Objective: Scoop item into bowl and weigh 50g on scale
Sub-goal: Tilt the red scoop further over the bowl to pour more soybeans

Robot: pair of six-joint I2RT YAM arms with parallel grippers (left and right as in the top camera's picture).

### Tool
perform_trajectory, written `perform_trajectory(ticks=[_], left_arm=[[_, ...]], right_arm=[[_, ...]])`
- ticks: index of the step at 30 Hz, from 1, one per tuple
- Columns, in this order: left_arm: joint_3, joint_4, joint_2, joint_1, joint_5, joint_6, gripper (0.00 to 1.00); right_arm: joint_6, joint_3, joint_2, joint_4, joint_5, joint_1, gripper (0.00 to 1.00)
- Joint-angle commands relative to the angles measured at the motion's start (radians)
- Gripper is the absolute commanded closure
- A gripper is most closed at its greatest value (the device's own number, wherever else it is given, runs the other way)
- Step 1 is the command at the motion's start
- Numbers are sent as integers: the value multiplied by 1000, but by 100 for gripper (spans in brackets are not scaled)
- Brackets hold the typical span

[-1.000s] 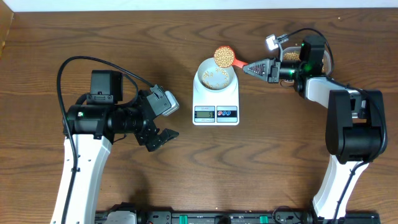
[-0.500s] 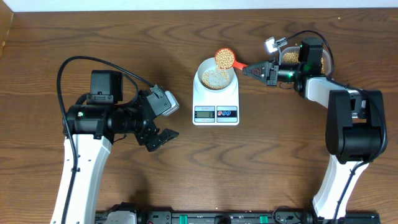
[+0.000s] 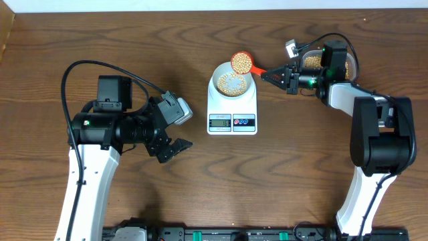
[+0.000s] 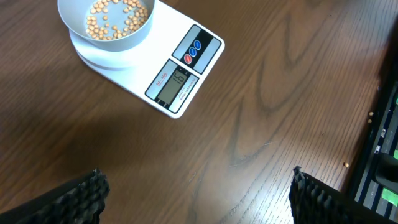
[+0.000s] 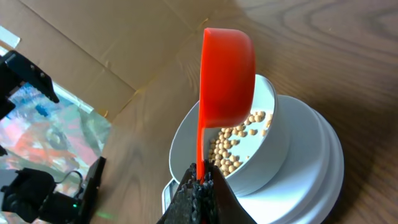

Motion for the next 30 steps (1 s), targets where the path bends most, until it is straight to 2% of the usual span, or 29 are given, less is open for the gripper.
perform_trajectory(ticks=[1,21,30], left_arm=[[16,-3,5,3,2,14,5],[16,-3,5,3,3,14,5],[16,-3,5,3,3,14,5]], right_arm=[[-55,1,1,3,-15,6,99],[-72,1,1,7,21,8,99],[167,2,1,51,-32,6,99]])
